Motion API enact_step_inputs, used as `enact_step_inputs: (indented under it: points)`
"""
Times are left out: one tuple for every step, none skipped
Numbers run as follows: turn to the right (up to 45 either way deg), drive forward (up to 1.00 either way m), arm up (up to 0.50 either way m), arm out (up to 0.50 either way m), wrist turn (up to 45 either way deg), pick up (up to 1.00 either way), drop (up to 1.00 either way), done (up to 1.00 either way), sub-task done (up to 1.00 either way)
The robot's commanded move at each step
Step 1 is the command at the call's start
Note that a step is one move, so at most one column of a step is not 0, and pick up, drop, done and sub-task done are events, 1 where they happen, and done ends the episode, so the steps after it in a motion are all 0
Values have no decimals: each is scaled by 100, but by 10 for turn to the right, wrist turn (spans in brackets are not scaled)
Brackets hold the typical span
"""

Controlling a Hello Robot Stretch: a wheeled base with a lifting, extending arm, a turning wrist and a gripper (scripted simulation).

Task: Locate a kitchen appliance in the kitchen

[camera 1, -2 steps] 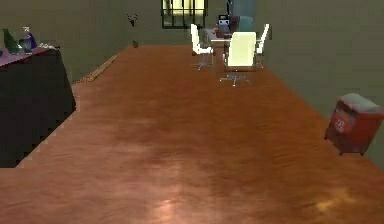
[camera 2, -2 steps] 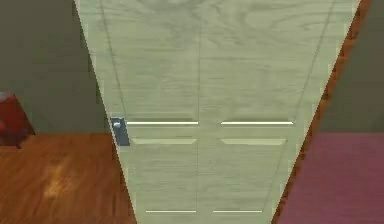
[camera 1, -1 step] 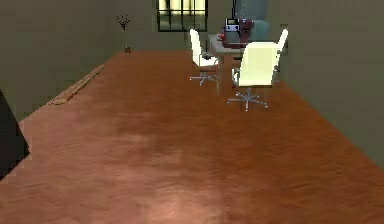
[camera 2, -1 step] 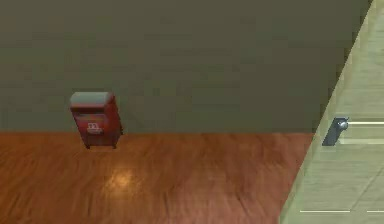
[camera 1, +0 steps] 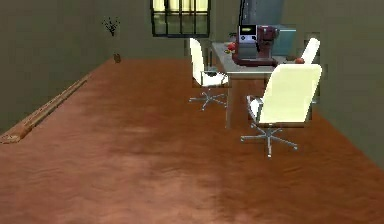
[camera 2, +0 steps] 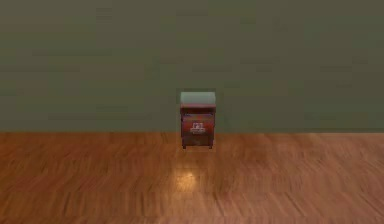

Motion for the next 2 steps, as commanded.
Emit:
enact_step_inputs:
  points:
    - [30,0,0,0,0,0,0,0,0]
    - [0,100,0,0,0,0,0,0,0]
